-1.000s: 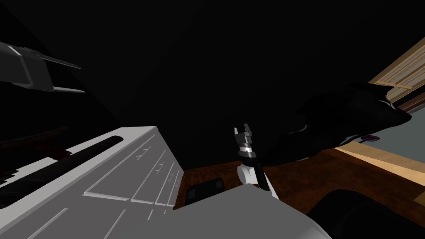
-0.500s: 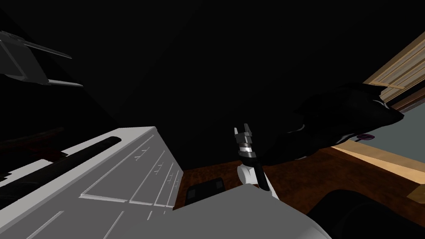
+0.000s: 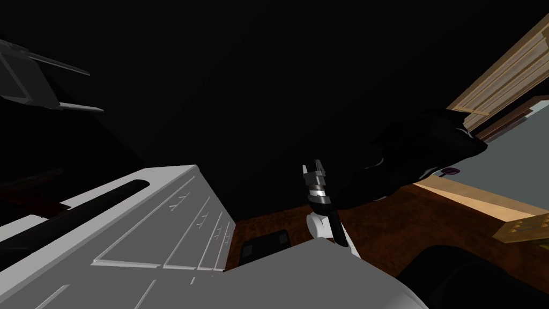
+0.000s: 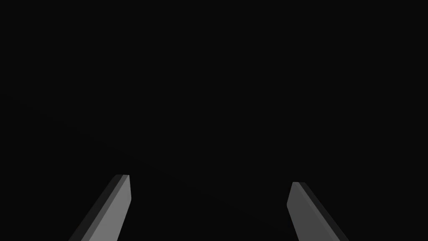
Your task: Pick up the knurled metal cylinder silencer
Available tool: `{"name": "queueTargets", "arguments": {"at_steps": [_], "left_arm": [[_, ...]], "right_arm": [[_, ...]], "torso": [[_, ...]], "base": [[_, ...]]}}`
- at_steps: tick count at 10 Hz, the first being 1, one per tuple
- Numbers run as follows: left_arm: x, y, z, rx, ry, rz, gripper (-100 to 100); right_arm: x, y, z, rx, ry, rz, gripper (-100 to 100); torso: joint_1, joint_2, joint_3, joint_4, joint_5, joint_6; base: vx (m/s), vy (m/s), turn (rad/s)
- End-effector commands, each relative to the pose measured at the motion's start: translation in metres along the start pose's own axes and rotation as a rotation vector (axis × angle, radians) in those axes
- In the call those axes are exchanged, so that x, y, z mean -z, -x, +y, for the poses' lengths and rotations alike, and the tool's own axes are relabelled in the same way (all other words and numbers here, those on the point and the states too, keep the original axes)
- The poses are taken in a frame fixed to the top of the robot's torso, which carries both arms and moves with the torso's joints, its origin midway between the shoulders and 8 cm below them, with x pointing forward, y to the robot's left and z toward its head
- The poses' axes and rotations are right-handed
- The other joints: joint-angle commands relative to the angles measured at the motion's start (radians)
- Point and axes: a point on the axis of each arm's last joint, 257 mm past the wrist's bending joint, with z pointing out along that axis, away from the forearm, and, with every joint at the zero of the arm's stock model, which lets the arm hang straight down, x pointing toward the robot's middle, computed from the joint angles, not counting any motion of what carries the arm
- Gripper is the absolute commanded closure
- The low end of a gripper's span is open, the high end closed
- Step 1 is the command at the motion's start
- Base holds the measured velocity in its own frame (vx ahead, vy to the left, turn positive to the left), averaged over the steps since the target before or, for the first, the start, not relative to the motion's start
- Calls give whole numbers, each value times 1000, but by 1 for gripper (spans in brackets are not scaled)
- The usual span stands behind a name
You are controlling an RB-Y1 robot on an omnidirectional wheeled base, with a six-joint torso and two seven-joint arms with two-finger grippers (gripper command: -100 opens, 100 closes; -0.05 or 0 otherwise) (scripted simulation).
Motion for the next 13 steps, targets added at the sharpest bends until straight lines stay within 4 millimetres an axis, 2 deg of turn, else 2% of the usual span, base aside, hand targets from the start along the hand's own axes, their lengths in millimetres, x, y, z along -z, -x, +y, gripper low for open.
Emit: {"name": "queueTargets", "arguments": {"at_steps": [1, 3, 4, 8, 9, 10, 13], "left_arm": [[1, -3, 0, 2, -3, 12, -100], [1, -4, 0, 0, -5, 18, -100], [1, -4, 0, 2, -5, 19, 100], [1, -4, 0, 2, -5, 19, 100], [1, -4, 0, 2, -5, 19, 0], [0, 0, -11, -31, -50, -1, -100], [0, 8, -27, -80, -117, -34, -100]], "right_arm": [[0, 0, 0, 0, 0, 0, 0], [0, 0, 0, 0, 0, 0, 0], [0, 0, 0, 0, 0, 0, 0], [0, 0, 0, 0, 0, 0, 0], [0, 0, 0, 0, 0, 0, 0], [0, 0, 0, 0, 0, 0, 0], [0, 0, 0, 0, 0, 0, 0]], "torso": [[0, 0, 0, 0, 0, 0], [0, 0, 0, 0, 0, 0], [0, 0, 0, 0, 0, 0], [-1, 0, 0, 0, 0, 0], [-1, 0, 0, 0, 0, 0], [-1, 0, 0, 0, 0, 0], [-2, -2, -1, 0, 0, 0]], "base": [[-10, 15, -72], [-11, 14, -95], [0, 0, 0], [0, 0, 0], [0, 0, 0], [16, -5, 57], [28, -13, 58]]}}
